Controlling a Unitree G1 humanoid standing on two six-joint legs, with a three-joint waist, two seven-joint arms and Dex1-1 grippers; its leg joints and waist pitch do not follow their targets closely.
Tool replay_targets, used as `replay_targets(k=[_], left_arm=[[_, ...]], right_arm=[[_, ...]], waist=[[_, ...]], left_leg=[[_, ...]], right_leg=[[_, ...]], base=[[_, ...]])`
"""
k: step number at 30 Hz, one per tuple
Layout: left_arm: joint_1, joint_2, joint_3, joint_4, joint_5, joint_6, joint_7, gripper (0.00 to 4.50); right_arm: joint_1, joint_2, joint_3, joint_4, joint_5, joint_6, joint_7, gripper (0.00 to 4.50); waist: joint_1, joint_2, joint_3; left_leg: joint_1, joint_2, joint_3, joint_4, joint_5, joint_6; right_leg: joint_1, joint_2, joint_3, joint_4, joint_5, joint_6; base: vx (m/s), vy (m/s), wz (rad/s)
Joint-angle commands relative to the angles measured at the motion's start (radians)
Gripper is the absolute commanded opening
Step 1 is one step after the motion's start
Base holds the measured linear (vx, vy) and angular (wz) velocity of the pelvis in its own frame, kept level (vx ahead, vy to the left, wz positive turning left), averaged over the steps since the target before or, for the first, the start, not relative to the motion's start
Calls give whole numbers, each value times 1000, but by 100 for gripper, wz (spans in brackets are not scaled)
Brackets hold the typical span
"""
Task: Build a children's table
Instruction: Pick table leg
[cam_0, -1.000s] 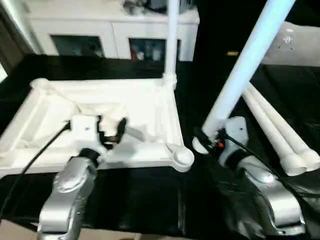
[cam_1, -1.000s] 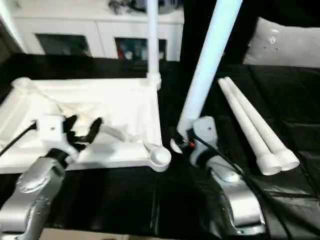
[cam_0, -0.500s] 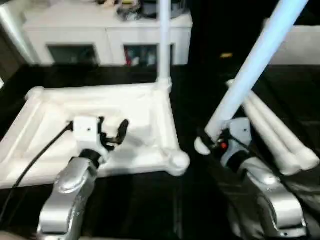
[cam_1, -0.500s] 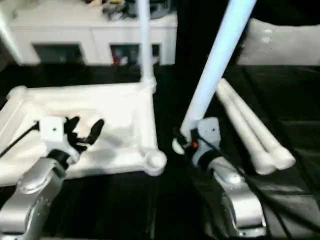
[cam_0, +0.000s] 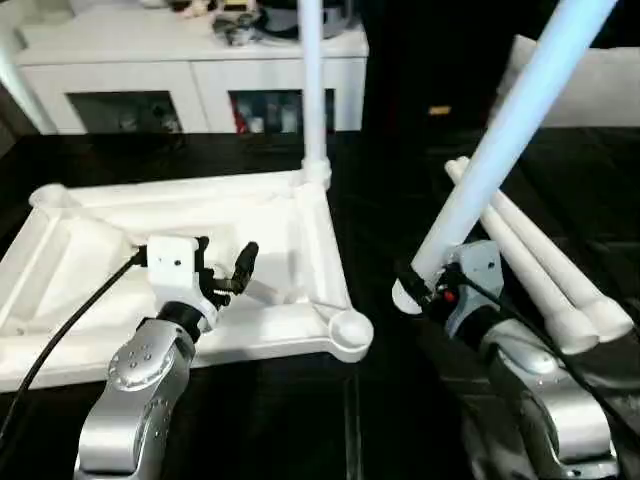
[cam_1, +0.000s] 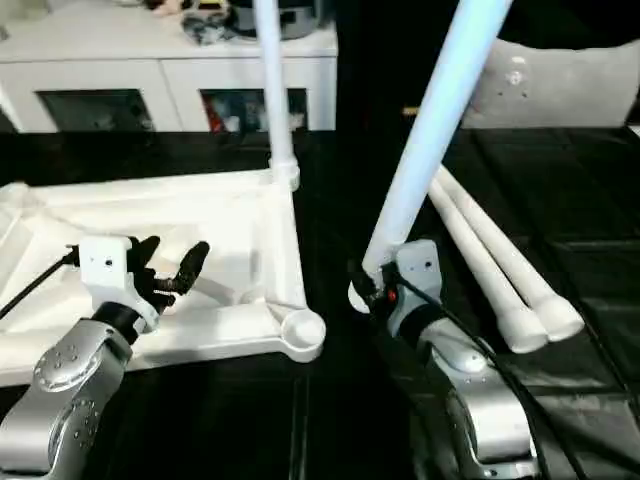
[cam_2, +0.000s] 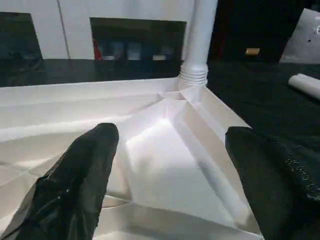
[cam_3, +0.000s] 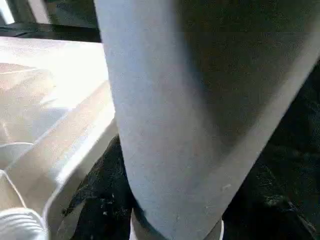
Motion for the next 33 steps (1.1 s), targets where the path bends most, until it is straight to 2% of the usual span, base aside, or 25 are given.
replay_targets(k=[1, 2, 3, 4, 5, 6, 7, 8, 9, 10, 12, 14, 16, 20, 23, 24, 27, 29, 30, 31, 33], left_arm=[[5, 5, 8, -18, 6, 12, 3, 389], [5, 5, 9, -19, 6, 12, 3, 389], [5, 5, 9, -20, 6, 12, 3, 389], [6, 5, 8, -21, 7, 12, 2, 389], [6, 6, 7, -21, 6, 12, 3, 389], [7, 6, 6, -22, 6, 12, 4, 389], [7, 6, 6, -22, 6, 12, 4, 389], [6, 7, 6, -22, 5, 13, 4, 389], [5, 7, 6, -22, 5, 13, 4, 389], [5, 7, 6, -22, 5, 13, 3, 389], [4, 8, 5, -22, 4, 14, 1, 389], [3, 9, 4, -22, 5, 15, -1, 389], [1, 10, 2, -20, 6, 15, -3, 389], [-8, 22, -10, -12, 10, 23, -16, 389], [-22, 39, -27, 4, 15, 26, -42, 389], [-29, 49, -36, 11, 17, 25, -58, 389], [-65, 92, -74, 43, 0, 22, -157, 389], [-95, 130, -105, 63, -26, 37, -248, 389], [-108, 149, -121, 72, -33, 43, -288, 389], [-113, 156, -127, 75, -36, 45, -304, 371], [-151, 211, -171, 108, -37, 55, -412, 360]], right_arm=[[-19, -4, -8, -3, 5, -14, 11, 190], [-21, -7, -8, -1, 6, -14, 14, 190], [-22, -8, -7, 0, 6, -15, 15, 190], [-22, -11, -4, 2, 6, -17, 17, 190], [-21, -11, -3, 2, 7, -17, 18, 190], [-21, -11, 0, 1, 8, -18, 19, 190], [-20, -11, 0, 1, 8, -19, 19, 190], [-20, -8, 4, 0, 7, -20, 20, 190], [-20, -6, 5, -1, 6, -20, 20, 190], [-20, -4, 8, -1, 5, -20, 20, 190], [-18, -1, 11, 0, 3, -23, 21, 190], [-18, -1, 12, 0, 3, -24, 22, 190], [-17, -2, 12, 0, 3, -25, 23, 190], [-17, -2, 3, 3, 4, -24, 19, 190], [-22, -8, 0, 10, -7, -33, 17, 190], [-24, -9, -2, 11, -6, -36, 19, 190], [-33, -11, -24, 13, 24, -24, 35, 190], [-45, -12, -45, 23, 42, -14, 38, 189], [-52, -11, -56, 30, 49, -12, 36, 189], [-55, -11, -61, 33, 52, -11, 35, 189], [-70, -21, -79, 48, 74, -5, 55, 189]], waist=[[-6, -13, -72], [4, -14, -78], [4, -17, -76], [10, -16, -74], [10, -19, -73], [16, -18, -62], [18, -16, -58], [16, -14, -44], [15, -14, -39], [14, -16, -26], [11, -17, -20], [10, -16, -14], [11, -21, -17], [9, -17, -23], [8, -16, -21], [8, -19, -21], [11, -18, -24], [12, -18, -27], [15, -15, -30], [14, -14, -33], [14, -1, -43]], left_leg=[[3, 1, -22, -18, 763, 356], [6, 4, -27, -6, 866, 308], [-4, 3, -27, 0, 908, 275], [-13, 4, -22, -1, 895, 200], [-18, 3, -17, -4, 852, 169], [-33, 11, -4, -22, 658, 97], [-37, 16, -1, -28, 577, 77], [-45, 25, 4, -45, 386, 39], [-49, 28, 5, -53, 294, 23], [-51, 33, 8, -72, 110, -5], [-46, 37, 11, -87, -33, -28], [-42, 39, 19, -100, -115, -38], [-43, 37, 23, -103, -119, -40], [-56, 39, 24, -107, -76, -46], [-56, 40, 26, -110, -114, -56], [-57, 40, 27, -112, -119, -56], [-56, 38, 28, -111, -101, -54], [-58, 38, 28, -110, -72, -51], [-55, 38, 28, -108, -46, -50], [-56, 37, 27, -106, -33, -52], [-65, 33, 30, -93, 85, -49]], right_leg=[[15, 7, 18, 3, 400, -182], [-3, 1, 29, 13, 508, -149], [-5, 0, 36, 15, 553, -135], [-9, -2, 39, 13, 571, -116], [-7, -2, 41, 8, 556, -110], [-4, -12, 42, -7, 464, -123], [-3, -16, 42, -13, 416, -132], [1, -25, 43, -29, 291, -150], [5, -29, 44, -35, 232, -158], [10, -35, 46, -51, 91, -162], [9, -41, 52, -64, -43, -157], [2, -42, 56, -79, -174, -131], [-1, -41, 57, -86, -211, -111], [-6, -35, 54, -84, -145, -107], [-13, -32, 53, -85, -159, -110], [-15, -31, 54, -85, -154, -110], [-17, -31, 55, -83, -129, -111], [-15, -31, 55, -79, -83, -117], [-18, -31, 55, -74, -46, -124], [-18, -30, 54, -69, -18, -131], [-12, -27, 50, -54, 162, -158]], base=[[0, 0, 0], [0, 0, 0], [0, 0, 0], [-89, 9, 4], [-75, 4, 0], [-96, -5, 1], [-112, -15, 3], [-112, -15, 3], [-149, -26, 0], [-154, -33, 0], [-137, -35, 0], [-109, -39, 1], [-48, -18, 1], [-69, -27, 0], [0, 0, 0], [0, 0, 0], [0, 0, 0], [0, 0, 0], [0, 0, 0], [0, 0, 0], [0, 0, 0]])
